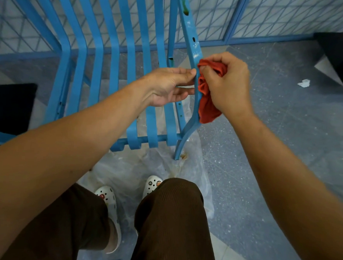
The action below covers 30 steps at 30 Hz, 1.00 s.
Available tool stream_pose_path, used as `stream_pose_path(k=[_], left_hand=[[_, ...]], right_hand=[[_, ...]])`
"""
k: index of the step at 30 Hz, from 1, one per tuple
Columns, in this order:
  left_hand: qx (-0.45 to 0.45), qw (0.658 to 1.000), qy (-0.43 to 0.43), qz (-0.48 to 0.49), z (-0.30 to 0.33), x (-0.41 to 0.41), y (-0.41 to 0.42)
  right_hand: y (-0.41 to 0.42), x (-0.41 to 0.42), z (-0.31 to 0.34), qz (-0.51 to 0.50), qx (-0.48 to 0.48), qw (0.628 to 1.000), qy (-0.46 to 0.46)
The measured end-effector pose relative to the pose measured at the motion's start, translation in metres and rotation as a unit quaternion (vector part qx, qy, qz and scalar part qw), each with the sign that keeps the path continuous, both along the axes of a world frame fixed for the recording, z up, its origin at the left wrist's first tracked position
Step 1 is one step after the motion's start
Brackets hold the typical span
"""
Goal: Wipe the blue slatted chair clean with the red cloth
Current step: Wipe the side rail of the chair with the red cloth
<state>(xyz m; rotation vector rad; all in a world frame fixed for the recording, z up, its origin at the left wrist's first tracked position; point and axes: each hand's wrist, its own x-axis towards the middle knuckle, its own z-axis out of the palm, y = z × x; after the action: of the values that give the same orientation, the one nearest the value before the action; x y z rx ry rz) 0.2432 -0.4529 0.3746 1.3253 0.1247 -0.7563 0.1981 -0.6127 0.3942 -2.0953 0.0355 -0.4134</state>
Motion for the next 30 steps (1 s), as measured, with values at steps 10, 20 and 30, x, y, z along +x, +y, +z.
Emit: stream_pose_path(k=[10,20,30], left_hand=[[0.005,1.0,-0.003,-0.001,-0.001,0.001,-0.001],[0.006,1.0,-0.002,0.0,-0.002,-0.005,-0.002],[-0.004,1.0,-0.015,0.02,-0.01,-0.004,-0.004]], right_hand=[[-0.001,-0.07,-0.047,0.007,-0.037,0.999,-0.017],[0.006,-0.032,-0.012,0.003,0.047,0.999,0.015],[0.011,-0.028,-0.035,-0.054,-0.063,0.996,-0.024]])
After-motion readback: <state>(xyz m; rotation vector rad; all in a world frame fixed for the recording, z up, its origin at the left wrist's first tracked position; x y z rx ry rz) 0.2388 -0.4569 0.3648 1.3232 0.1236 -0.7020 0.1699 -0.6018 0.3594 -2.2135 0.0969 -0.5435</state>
